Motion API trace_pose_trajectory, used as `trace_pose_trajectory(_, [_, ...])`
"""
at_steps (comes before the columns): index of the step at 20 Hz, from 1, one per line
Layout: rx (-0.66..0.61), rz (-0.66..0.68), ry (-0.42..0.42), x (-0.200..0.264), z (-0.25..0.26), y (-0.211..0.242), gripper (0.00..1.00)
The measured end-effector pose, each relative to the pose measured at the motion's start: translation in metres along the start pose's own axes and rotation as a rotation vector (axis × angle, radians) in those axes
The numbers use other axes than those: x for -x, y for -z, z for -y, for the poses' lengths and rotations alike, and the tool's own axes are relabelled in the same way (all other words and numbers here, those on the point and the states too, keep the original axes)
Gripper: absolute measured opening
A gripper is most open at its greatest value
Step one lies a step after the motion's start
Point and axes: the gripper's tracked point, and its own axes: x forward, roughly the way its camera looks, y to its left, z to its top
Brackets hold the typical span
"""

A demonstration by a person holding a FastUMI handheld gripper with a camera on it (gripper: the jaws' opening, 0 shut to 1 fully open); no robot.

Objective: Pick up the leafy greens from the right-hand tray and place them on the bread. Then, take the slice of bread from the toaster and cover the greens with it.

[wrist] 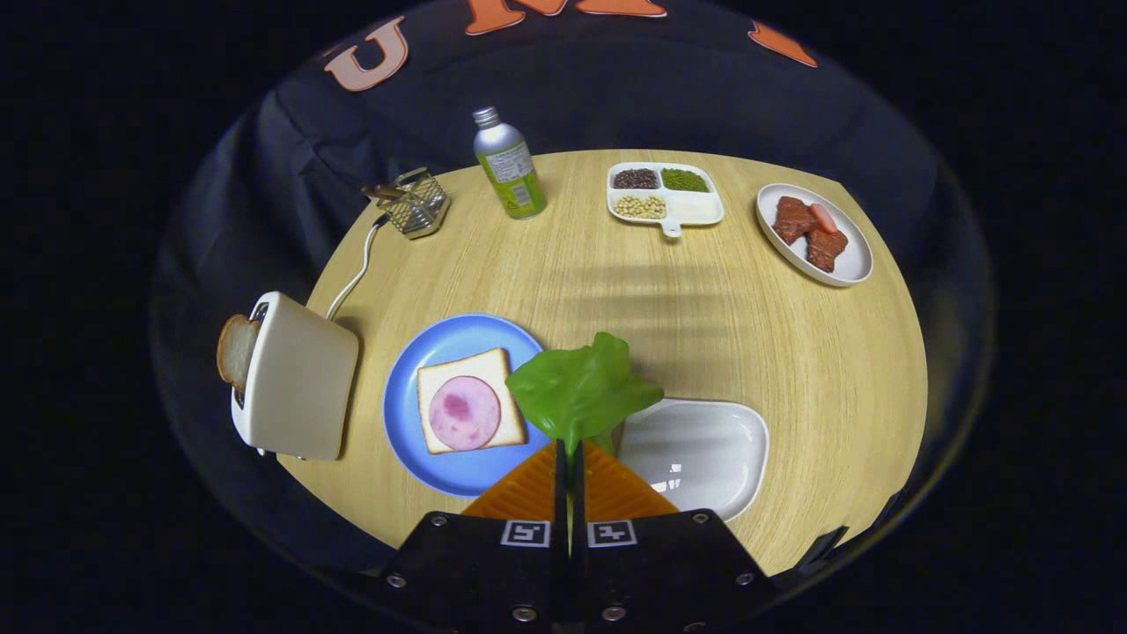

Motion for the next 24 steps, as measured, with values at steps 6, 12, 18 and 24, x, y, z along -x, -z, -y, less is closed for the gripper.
trace_pose_trajectory(6, [0.091,-0.013,-0.068,-0.01,-0.061,-0.01,0.01])
trace_pose_trajectory(12, [0.157,-0.056,-0.128,-0.033,-0.106,-0.011,0.02])
trace_pose_trajectory(18, [0.19,-0.107,-0.129,-0.054,-0.123,-0.005,0.02])
trace_pose_trajectory(24, [0.208,-0.124,-0.021,-0.077,-0.098,-0.005,0.03])
